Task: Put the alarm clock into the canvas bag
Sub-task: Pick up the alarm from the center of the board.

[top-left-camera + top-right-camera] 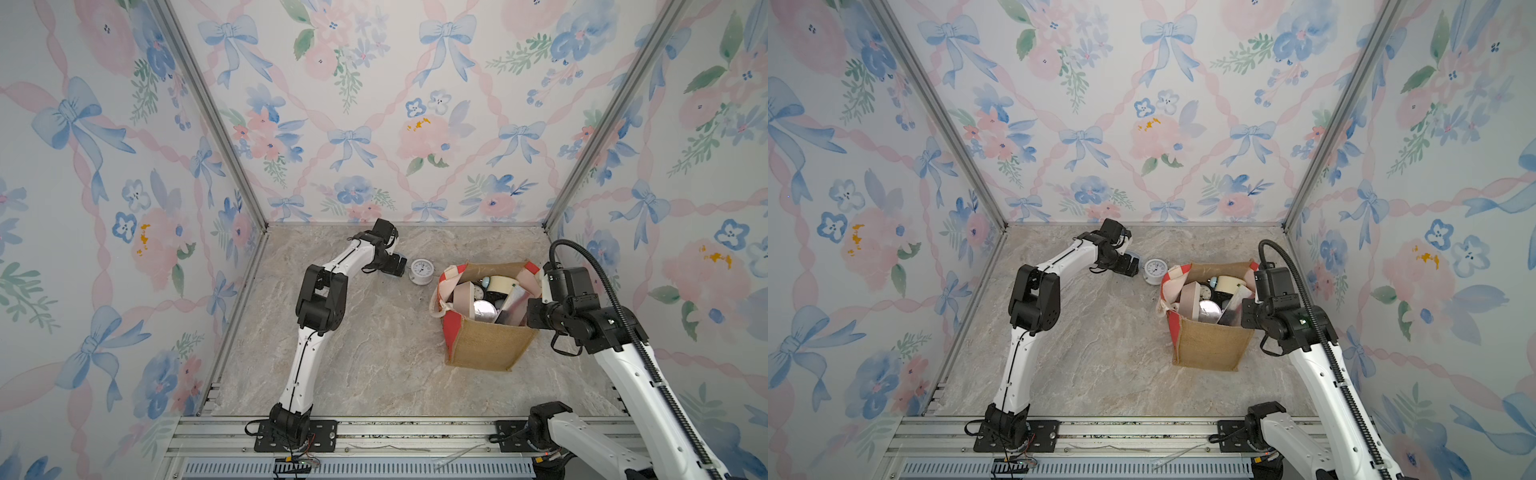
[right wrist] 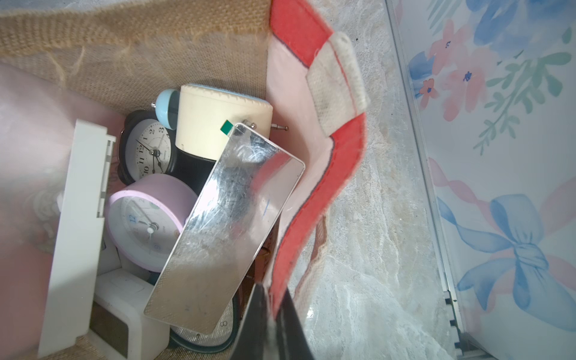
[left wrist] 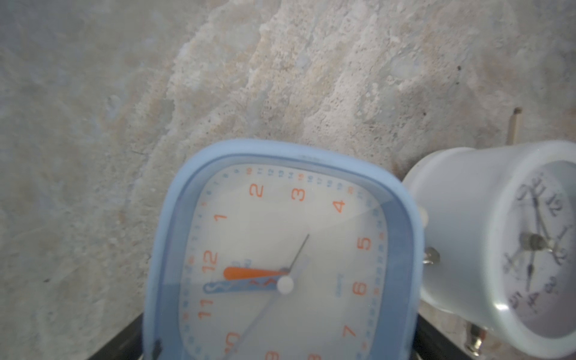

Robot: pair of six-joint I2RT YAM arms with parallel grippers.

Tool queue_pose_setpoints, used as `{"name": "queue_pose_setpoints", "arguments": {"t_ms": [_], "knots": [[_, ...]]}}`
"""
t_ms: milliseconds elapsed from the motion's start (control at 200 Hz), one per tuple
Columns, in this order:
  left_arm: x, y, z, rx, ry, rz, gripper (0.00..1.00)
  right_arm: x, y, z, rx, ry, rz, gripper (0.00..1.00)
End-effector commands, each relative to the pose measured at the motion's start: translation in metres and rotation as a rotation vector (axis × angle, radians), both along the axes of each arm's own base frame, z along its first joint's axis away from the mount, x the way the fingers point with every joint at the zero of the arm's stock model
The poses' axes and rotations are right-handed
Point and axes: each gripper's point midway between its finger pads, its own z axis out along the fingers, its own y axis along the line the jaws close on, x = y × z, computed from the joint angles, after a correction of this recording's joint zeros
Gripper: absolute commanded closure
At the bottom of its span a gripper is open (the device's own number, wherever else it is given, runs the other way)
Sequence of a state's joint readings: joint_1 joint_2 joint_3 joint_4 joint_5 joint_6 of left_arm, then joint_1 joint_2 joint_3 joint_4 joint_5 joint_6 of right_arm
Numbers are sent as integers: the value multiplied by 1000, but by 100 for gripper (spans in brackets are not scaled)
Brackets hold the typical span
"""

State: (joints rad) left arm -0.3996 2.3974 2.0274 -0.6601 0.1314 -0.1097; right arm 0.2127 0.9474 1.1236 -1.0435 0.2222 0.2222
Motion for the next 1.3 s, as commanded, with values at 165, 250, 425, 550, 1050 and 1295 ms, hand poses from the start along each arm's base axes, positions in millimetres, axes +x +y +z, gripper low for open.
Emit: {"name": "queue_pose_setpoints", "arguments": {"t_ms": [165,250,425,550,1050,1295], "knots": [[1,-2,-4,12,0,-30,3,4,-1,7,-27,-22,8,94],[1,-2,1,10,-6,-27,6,4,-1,7,-28,-20,9,94],[-1,-1,19,6,-31,-20,10,4,-1,7,-26,-21,9,94],[-2,0,35,0,-55,-15,11,3,-1,7,-24,-22,9,94],[-24,-9,135,-75,-201,-31,12,3,-1,8,-23,-25,9,94],[-56,-35,194,-115,-293,-98,12,4,0,9,-17,-25,11,94]]}}
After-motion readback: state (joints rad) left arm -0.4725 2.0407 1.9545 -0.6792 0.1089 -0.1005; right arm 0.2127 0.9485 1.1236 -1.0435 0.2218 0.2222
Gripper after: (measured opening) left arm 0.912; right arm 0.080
